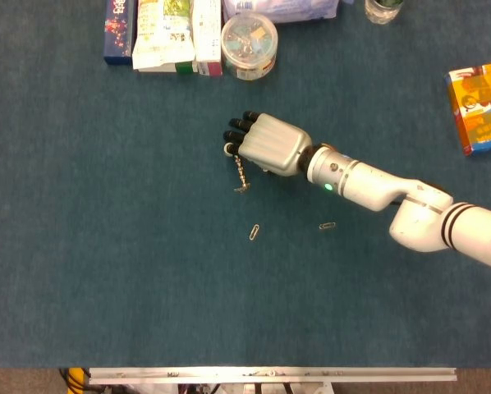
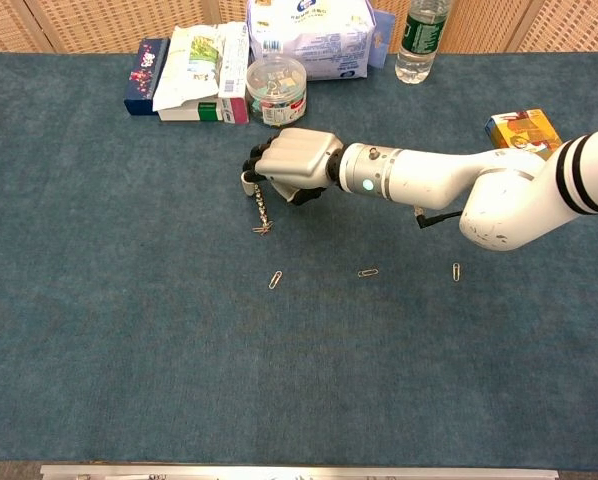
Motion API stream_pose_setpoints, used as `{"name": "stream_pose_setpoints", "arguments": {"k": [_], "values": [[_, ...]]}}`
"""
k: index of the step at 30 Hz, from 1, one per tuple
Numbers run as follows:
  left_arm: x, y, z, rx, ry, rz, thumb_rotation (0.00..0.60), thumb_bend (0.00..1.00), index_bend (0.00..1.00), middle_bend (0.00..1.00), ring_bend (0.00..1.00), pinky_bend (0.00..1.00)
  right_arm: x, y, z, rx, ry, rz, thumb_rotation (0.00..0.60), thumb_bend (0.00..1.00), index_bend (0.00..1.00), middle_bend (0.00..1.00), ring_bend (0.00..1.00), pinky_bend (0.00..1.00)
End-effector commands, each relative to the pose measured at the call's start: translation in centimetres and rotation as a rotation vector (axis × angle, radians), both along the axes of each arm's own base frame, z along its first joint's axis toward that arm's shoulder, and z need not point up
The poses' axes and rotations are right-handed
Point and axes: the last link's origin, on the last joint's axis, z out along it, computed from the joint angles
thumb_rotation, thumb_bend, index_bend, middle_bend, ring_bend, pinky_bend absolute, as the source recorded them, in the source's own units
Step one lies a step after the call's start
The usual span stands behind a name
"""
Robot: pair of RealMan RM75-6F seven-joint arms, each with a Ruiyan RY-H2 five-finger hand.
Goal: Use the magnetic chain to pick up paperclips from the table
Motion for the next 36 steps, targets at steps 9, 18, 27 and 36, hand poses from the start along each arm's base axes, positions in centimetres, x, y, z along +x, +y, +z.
{"name": "stream_pose_setpoints", "arguments": {"k": [9,18,27,36], "values": [[-0.1,0.0,0.0,-0.007,-0.002,0.002,0.6,0.33,0.54,0.24,0.01,0.0,-1.9,0.2,2.4,-0.013,0.027,-0.027,0.6,0.92,0.29,0.22,0.11,0.19],[0.1,0.0,-0.4,-0.017,0.005,-0.002,0.6,0.33,0.54,0.24,0.01,0.0,-2.4,1.4,4.6,-0.026,0.019,-0.049,0.6,0.92,0.29,0.23,0.11,0.19],[0.2,-0.1,-0.3,-0.015,-0.002,-0.006,0.6,0.33,0.55,0.24,0.01,0.0,-1.2,0.9,3.5,-0.048,0.008,-0.049,0.6,0.92,0.29,0.23,0.11,0.19],[0.1,-0.1,0.1,-0.01,-0.011,-0.006,0.6,0.33,0.55,0.24,0.01,0.0,-0.1,1.2,1.5,-0.012,-0.003,-0.032,0.6,0.92,0.29,0.23,0.11,0.19]]}}
